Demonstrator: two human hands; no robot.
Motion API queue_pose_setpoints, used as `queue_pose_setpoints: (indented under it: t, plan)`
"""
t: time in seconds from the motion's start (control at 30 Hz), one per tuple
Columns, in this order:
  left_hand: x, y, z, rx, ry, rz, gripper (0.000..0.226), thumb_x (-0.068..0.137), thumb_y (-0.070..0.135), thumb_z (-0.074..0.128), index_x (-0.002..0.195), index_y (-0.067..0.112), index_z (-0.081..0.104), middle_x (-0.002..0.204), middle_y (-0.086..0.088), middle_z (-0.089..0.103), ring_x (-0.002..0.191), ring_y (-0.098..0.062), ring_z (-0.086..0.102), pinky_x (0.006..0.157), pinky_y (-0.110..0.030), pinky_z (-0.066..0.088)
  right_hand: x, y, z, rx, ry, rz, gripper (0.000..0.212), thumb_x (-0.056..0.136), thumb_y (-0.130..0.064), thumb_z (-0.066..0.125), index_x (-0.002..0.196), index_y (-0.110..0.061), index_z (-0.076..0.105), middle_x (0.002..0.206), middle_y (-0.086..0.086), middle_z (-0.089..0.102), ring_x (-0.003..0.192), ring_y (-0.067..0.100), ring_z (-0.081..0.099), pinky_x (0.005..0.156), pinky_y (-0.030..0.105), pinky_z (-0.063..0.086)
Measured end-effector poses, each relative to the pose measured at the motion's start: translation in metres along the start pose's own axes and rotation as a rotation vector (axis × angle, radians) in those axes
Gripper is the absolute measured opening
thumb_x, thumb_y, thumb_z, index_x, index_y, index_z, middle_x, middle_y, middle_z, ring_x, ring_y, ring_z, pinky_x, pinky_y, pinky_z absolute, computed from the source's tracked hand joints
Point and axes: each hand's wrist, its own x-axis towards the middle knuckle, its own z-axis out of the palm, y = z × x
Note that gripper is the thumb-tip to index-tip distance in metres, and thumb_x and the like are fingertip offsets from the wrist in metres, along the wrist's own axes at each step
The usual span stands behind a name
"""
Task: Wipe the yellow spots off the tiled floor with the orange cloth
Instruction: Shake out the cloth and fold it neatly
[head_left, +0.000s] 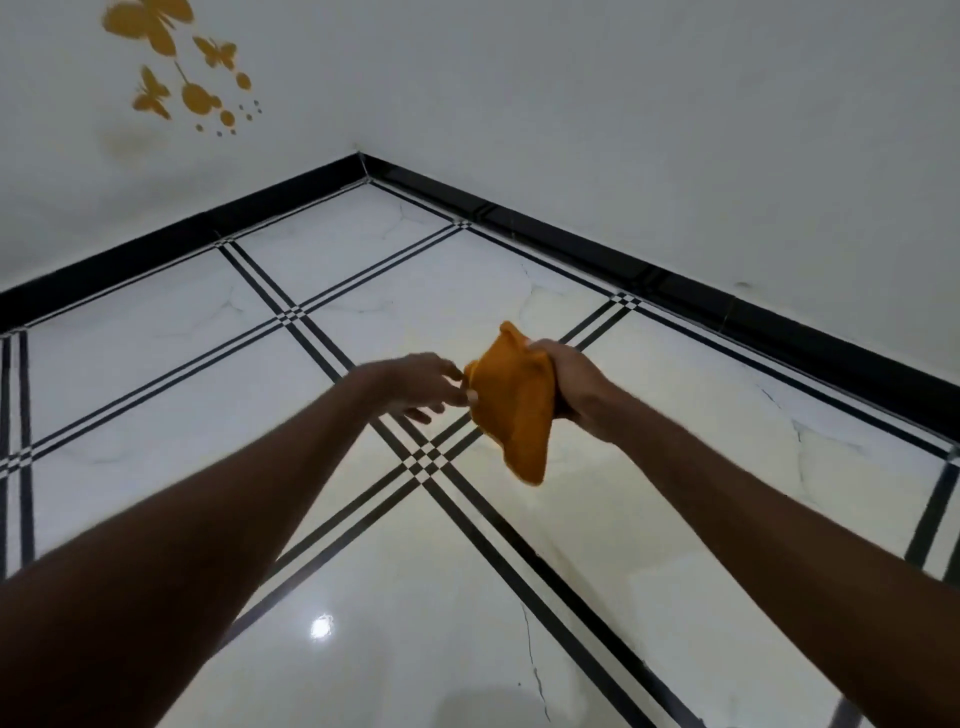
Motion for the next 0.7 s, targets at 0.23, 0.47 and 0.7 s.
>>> queue_pose_setpoints:
  t: [0.23, 0.47, 0.7]
  plan:
    - [-0.031, 0.051, -0.064, -0.258, 0.397, 0.257, 0.035, 0.084, 0.038, 0.075, 0.108, 0.013, 0.068, 0.103, 0.000, 0.070, 0.098, -0.018, 0.068, 0.068, -0.024, 0.059, -0.013, -0.093, -0.005, 0.217, 0.027, -0.086, 0.037, 0.100, -0.045, 0.047, 0.120, -0.018, 0.062, 0.117, 0.011, 0.069, 0.106, 0.032, 0.064, 0.086, 0.046, 0.054]
    - [-0.061, 0.084, -0.111, -0.316, 0.668, 0.409, 0.031, 0.084, 0.042, 0.074, 0.109, 0.025, 0.067, 0.107, 0.002, 0.066, 0.094, -0.019, 0.063, 0.072, -0.032, 0.054, -0.002, -0.146, -0.005, 0.211, 0.130, -0.086, 0.043, 0.097, -0.048, 0.055, 0.129, -0.019, 0.060, 0.124, 0.014, 0.067, 0.108, 0.035, 0.066, 0.091, 0.053, 0.058]
    - [-0.139, 0.154, -0.186, -0.075, 0.807, 0.653, 0.017, 0.082, 0.030, 0.074, 0.098, 0.026, 0.071, 0.090, 0.009, 0.065, 0.083, -0.006, 0.061, 0.070, -0.022, 0.051, -0.041, -0.286, 0.019, 0.214, -0.084, 0.223, 0.057, 0.101, -0.045, 0.046, 0.120, 0.007, 0.056, 0.123, 0.034, 0.063, 0.095, 0.051, 0.072, 0.084, 0.058, 0.060]
